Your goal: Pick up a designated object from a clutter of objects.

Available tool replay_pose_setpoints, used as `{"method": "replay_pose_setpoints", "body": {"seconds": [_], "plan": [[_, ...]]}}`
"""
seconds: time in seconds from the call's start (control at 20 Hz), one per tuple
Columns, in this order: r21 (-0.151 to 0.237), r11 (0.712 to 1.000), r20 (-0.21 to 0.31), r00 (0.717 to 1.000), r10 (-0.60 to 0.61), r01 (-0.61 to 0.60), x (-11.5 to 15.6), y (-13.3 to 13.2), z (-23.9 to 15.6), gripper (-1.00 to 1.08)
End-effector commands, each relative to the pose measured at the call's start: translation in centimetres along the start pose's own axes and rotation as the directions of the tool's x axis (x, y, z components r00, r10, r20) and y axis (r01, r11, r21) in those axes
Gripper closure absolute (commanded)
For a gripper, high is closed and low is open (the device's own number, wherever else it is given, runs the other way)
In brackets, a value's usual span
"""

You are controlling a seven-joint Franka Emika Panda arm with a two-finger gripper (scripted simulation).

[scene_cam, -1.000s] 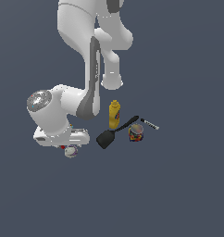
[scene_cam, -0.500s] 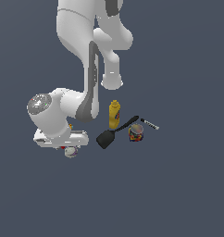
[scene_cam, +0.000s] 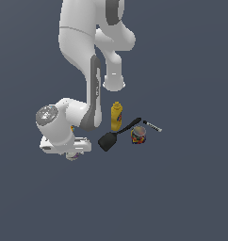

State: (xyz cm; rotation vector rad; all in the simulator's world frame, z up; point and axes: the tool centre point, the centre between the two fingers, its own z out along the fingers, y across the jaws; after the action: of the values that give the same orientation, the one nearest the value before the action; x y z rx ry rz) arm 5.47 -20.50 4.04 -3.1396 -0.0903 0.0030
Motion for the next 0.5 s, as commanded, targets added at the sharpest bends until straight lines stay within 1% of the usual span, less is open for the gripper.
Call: {"method": "replay_pose_setpoints", "body": {"seconds": [0.0, 0.05, 0.1, 0.45], "plan": [[-0.001, 1.0, -0.002, 1.0, -0.001, 0.001, 0.12, 0.03, 0.35, -0.92], [-0.001, 1.0, -0.002, 1.0, -0.001, 0.001, 0.14, 0.04, 0.37, -0.92], [-0.001, 1.0, -0.002, 1.0, -0.001, 0.001, 0.14, 0.04, 0.37, 1.08], [-0.001, 1.0, -0.002, 1.0, -0.001, 0.001, 0.14, 0.04, 0.37, 1.08]]}}
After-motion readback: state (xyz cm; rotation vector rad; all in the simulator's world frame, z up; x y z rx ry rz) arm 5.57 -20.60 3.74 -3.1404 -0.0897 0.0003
